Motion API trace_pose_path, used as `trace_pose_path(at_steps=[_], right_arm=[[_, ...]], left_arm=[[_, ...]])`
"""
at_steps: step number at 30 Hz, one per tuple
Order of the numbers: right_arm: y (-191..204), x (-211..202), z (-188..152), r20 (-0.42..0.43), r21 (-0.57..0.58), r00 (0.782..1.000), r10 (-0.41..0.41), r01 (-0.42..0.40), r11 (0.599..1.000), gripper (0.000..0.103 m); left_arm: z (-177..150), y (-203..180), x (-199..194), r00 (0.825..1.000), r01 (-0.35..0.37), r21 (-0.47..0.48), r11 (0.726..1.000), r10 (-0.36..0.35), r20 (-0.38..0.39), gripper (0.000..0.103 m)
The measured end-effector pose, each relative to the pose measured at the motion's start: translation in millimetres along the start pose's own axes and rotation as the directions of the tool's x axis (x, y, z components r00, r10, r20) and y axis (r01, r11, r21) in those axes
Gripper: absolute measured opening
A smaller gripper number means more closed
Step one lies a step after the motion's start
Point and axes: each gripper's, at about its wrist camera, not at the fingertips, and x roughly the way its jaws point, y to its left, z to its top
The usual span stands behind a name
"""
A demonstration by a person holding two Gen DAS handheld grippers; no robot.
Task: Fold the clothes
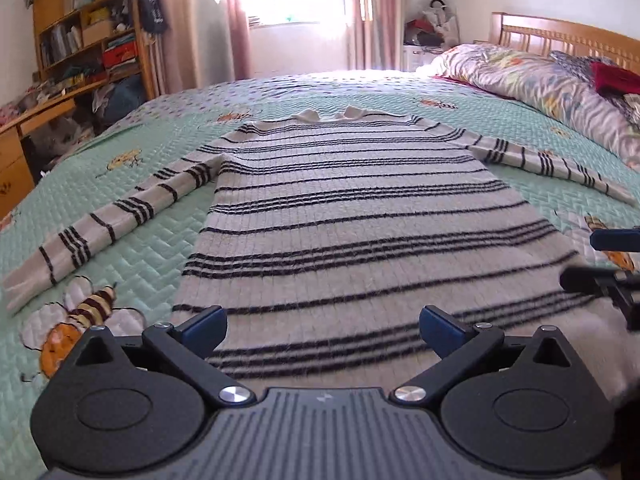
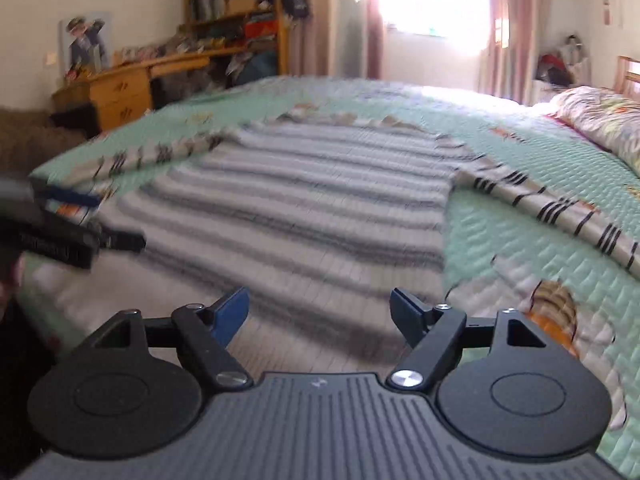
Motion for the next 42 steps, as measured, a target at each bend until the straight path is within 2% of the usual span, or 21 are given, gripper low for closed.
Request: trace_pose_path(at_steps=[3, 6, 10, 12, 15, 16, 19, 29, 37, 42], right_arm=[[-13.5, 22.7, 15.3, 0.026, 0.098, 1.000, -0.015, 0.013, 0.995, 0.081], [-19.4, 48.9, 27.8, 0.040, 0.138, 0.999, -0.014, 0.008, 0.990, 0.081], [-16.8, 87.3, 46.6, 0.036, 0.091, 0.999, -0.008, 0.004, 0.996, 0.081], [-15.7, 106.2, 53.0, 0.019, 0.061, 1.000, -0.008, 0.007, 0.998, 0.081], [-20.9, 135.4, 45.2, -0.082, 0.017, 0.995, -0.048, 0.049, 0.999, 0.081], [-24.4, 139.3, 37.6, -0.093, 0.019, 0.994, -0.048, 0.050, 0.999, 0.082], [-28.8, 127.7, 25.5, -0.040, 0.045, 0.999, -0.030, 0.032, 0.999, 0.087], [-14.9, 134.0, 24.9, -0.055, -0.046, 0.992, -0.110, 0.108, 0.993, 0.096], [-20.9, 136.0, 25.7, -0.070, -0.017, 0.994, -0.089, 0.088, 0.996, 0.099], [-20.0, 136.3, 25.9, -0.072, -0.019, 0.993, -0.090, 0.089, 0.996, 0.099]], left_arm=[[-1.4, -12.5, 8.4, 1.000, 0.007, 0.018, 1.000, -0.007, -0.004, 0.102], [-9.8, -18.3, 16.2, 1.000, -0.008, 0.048, 0.999, 0.010, -0.024, 0.102], [-14.1, -12.4, 17.4, 1.000, -0.004, -0.003, 1.000, 0.004, -0.017, 0.102], [-10.5, -13.2, 20.5, 1.000, -0.012, 0.013, 1.000, 0.013, -0.014, 0.102], [-5.1, -14.3, 25.2, 1.000, -0.025, 0.038, 0.999, 0.025, -0.009, 0.102], [-3.4, -14.7, 26.8, 1.000, -0.029, 0.046, 0.999, 0.029, -0.007, 0.102], [-7.6, -13.0, 32.7, 0.999, -0.007, -0.003, 1.000, 0.007, -0.031, 0.102], [-5.2, -13.4, 20.4, 1.000, -0.002, -0.018, 1.000, 0.002, -0.021, 0.102], [-9.6, -17.2, 20.3, 0.999, 0.010, -0.056, 0.998, -0.012, -0.038, 0.102], [-13.4, -22.2, 21.4, 0.999, 0.005, -0.028, 1.000, -0.007, -0.048, 0.102]])
